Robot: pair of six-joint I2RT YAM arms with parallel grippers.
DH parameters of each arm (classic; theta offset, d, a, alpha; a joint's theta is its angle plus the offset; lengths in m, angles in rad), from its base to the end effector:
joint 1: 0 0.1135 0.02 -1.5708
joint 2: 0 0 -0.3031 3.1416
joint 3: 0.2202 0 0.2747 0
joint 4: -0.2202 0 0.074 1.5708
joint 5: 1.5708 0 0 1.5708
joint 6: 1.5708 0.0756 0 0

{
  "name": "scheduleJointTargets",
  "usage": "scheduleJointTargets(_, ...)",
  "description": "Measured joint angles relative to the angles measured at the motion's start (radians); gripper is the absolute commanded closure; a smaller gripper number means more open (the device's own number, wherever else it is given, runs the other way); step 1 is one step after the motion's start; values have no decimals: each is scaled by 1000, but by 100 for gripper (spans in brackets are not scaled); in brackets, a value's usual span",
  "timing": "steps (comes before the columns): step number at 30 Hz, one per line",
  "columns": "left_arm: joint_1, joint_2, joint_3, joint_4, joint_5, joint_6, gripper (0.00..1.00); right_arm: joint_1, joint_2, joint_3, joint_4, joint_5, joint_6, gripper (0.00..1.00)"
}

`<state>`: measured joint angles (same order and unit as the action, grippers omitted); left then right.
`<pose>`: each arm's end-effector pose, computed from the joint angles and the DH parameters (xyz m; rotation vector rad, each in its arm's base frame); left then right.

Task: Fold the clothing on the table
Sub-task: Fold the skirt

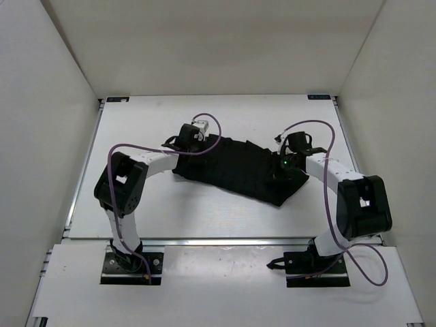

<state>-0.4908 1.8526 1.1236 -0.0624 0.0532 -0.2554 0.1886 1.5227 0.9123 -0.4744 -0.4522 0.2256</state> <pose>0.3943 -0.2153 0.1645 0.3081 2.3817 -0.4190 0.3138 0.0935 0.1862 -0.1027 2.6684 0.7361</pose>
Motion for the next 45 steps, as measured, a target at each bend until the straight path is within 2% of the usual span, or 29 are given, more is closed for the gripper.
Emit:
scheduleJointTargets(8,6,-5,-99,17,11,-84,100,-41,171,47,18,68,26,100)
scheduleJointTargets(16,-3,-75,-196,41,18,-147,100,-57,352,274,4,96,-18,100)
scheduleJointTargets(17,-7,-85,-208,42,19,-153,100,-59,363,293,5,95,-25,98)
scheduleJointTargets(19,-10,-95,-218,40,26,-155,99,-65,369,306,6,86,-33,86)
scheduleJointTargets(22,0,-95,-214,32,45,-153,85,-81,350,307,1,63,-40,50)
scheduleJointTargets(24,15,-95,-202,8,65,-151,75,-95,317,307,-5,51,-39,41)
scheduleJointTargets(25,22,-95,-193,-7,70,-149,60,-103,296,307,-8,49,-40,34)
scheduleJointTargets(26,28,-95,-182,-20,73,-144,54,-114,271,307,-11,48,-43,32)
scheduleJointTargets(29,41,-111,-145,-48,68,-135,23,-149,208,332,-29,63,-50,27)
scheduleJointTargets(32,43,-172,-134,-73,27,-134,17,-175,181,363,-45,108,-66,21)
scheduleJointTargets(36,50,-276,-137,-90,-60,-155,20,-193,182,352,-72,184,-79,13)
scheduleJointTargets(38,66,-323,-164,-84,-93,-183,32,-203,182,316,-69,194,-81,12)
scheduleJointTargets(39,76,-343,-186,-79,-105,-198,34,-208,182,294,-65,193,-80,12)
scheduleJointTargets(44,110,-340,-262,-103,-145,-248,31,-223,186,183,-30,152,-65,10)
scheduleJointTargets(45,111,-330,-271,-111,-147,-256,34,-224,188,171,-18,138,-58,8)
